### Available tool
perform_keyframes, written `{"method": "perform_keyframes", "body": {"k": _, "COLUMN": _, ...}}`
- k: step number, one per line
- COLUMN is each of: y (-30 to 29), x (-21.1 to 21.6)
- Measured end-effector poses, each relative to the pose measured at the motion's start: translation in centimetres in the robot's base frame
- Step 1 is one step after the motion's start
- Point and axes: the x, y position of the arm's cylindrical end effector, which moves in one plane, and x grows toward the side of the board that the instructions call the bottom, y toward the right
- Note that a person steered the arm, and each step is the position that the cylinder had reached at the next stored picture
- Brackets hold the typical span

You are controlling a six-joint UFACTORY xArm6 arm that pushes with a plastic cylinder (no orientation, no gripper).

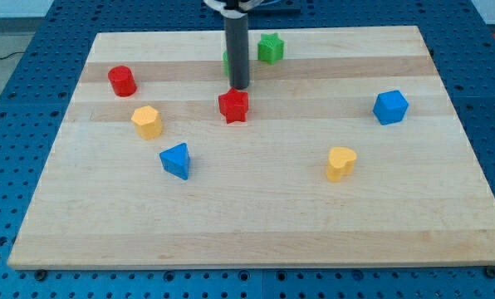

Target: Move the green circle to the left side of the green star

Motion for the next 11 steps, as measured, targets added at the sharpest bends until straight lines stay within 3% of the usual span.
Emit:
{"method": "perform_keyframes", "body": {"k": 1, "y": -3.1, "x": -1.1}}
{"method": "perform_keyframes", "body": {"k": 3, "y": -3.1, "x": -5.3}}
{"method": "perform_keyframes", "body": {"k": 6, "y": -2.5, "x": -2.6}}
{"method": "perform_keyframes", "body": {"k": 8, "y": -2.5, "x": -5.6}}
{"method": "perform_keyframes", "body": {"k": 10, "y": -2.1, "x": -0.5}}
{"method": "perform_keyframes", "body": {"k": 11, "y": -1.5, "x": -1.6}}
